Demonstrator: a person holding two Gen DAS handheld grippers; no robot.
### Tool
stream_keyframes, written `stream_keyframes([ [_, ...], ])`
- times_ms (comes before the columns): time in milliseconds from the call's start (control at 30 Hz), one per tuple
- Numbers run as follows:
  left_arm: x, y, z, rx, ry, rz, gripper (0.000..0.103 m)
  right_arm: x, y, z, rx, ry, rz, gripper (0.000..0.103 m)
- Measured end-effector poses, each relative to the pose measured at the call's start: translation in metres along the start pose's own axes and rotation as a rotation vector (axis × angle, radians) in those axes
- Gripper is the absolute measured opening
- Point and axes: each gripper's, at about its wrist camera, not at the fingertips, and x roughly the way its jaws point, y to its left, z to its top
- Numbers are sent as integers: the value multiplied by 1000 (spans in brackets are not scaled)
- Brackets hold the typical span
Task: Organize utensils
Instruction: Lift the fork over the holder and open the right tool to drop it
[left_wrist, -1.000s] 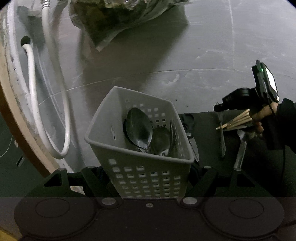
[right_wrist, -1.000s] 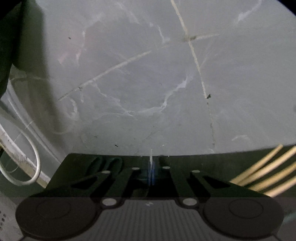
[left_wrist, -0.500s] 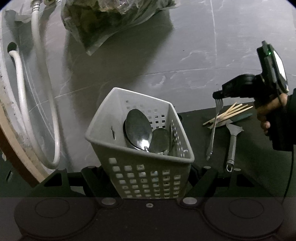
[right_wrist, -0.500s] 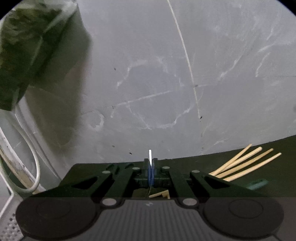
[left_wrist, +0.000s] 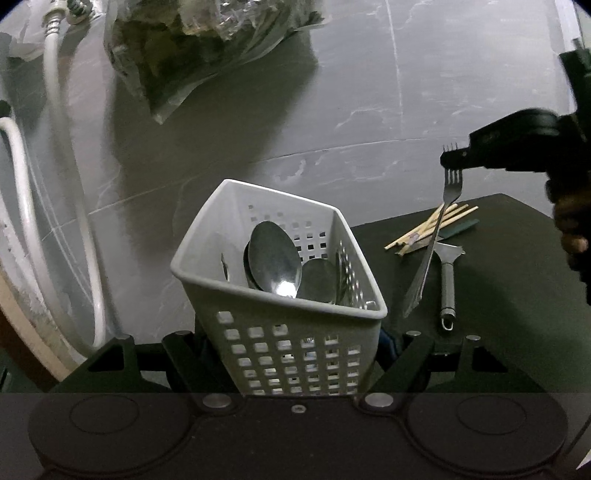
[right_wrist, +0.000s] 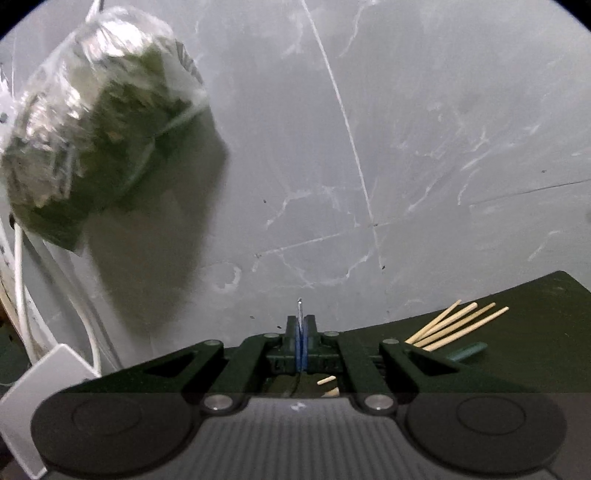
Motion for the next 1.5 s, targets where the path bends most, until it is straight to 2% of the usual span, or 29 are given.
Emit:
stream_keyframes([
  [200, 1, 4, -1, 33, -11, -43, 79, -46, 18, 1, 6, -57, -6, 2],
  [333, -1, 5, -1, 45, -11, -64, 79, -70, 36, 13, -28, -118, 7, 2],
  [700, -6, 8, -3, 65, -18, -97, 79, -102, 91, 51, -151, -279, 148, 2],
  [967, -8, 7, -7, 74, -25, -108, 79, -96, 129, 34, -302, -232, 249, 3],
  [1167, -10, 7, -7, 77, -25, -108, 79, -94, 152, 13, -451, -193, 261, 3],
  [1300, -11, 5, -9, 75, -32, -104, 79, -93, 156, 3, -466, -166, 276, 3],
  [1500, -12, 6, -9, 77, -31, -107, 79, -88, 158, -8, -485, -138, 255, 3],
])
